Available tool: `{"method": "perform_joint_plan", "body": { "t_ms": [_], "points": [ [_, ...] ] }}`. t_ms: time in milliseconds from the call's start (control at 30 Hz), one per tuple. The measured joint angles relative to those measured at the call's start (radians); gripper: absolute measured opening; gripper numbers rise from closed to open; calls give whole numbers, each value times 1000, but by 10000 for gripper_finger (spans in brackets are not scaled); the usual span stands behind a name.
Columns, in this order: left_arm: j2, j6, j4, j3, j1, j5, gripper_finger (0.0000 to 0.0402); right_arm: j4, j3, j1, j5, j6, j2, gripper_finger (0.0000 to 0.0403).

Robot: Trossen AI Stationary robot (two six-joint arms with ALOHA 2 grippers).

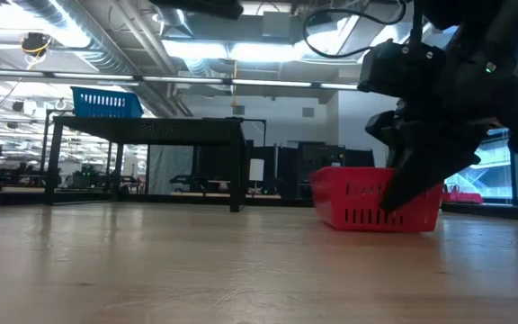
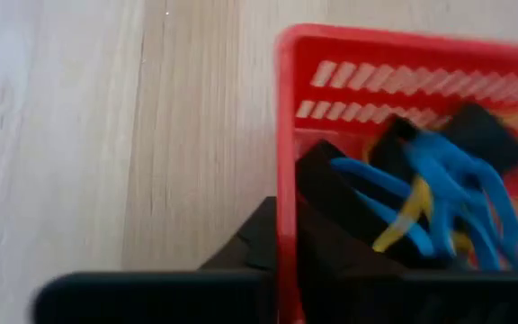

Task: Pick & Place Office Desk Supplies
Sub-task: Move the red bin with rubber bands to the middle of the table

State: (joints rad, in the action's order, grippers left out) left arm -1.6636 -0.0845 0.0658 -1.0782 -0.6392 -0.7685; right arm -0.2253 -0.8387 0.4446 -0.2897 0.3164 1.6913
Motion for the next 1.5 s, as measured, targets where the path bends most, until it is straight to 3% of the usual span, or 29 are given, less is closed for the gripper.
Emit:
{"method": "perform_joint_plan", "body": {
  "t_ms": [200, 333, 467, 767, 933, 1100, 1267, 1500],
  "points": [
    [36, 0, 20, 0, -35, -121, 189, 26, 0, -3, 10, -10, 0, 8],
    [67, 0, 20, 0, -65, -209, 189, 145, 0, -23, 26, -13, 0, 5],
    [96, -2, 13, 0, -90, -298, 189, 270, -6, -66, 113, -34, 3, 5],
    [101, -33, 16, 0, -99, -405, 189, 231, -252, -122, 152, -194, 181, 5],
    [101, -60, 15, 0, -113, -472, 189, 206, -364, -175, 144, -215, 297, 7],
    [101, -62, 14, 0, -140, -475, 189, 202, -409, -204, 145, -186, 351, 8],
    [100, -62, 14, 0, -167, -490, 189, 179, -410, -215, 151, -138, 347, 35],
    [100, -66, 14, 0, -173, -541, 189, 142, -425, -211, 151, -129, 342, 117]
  ]
}}
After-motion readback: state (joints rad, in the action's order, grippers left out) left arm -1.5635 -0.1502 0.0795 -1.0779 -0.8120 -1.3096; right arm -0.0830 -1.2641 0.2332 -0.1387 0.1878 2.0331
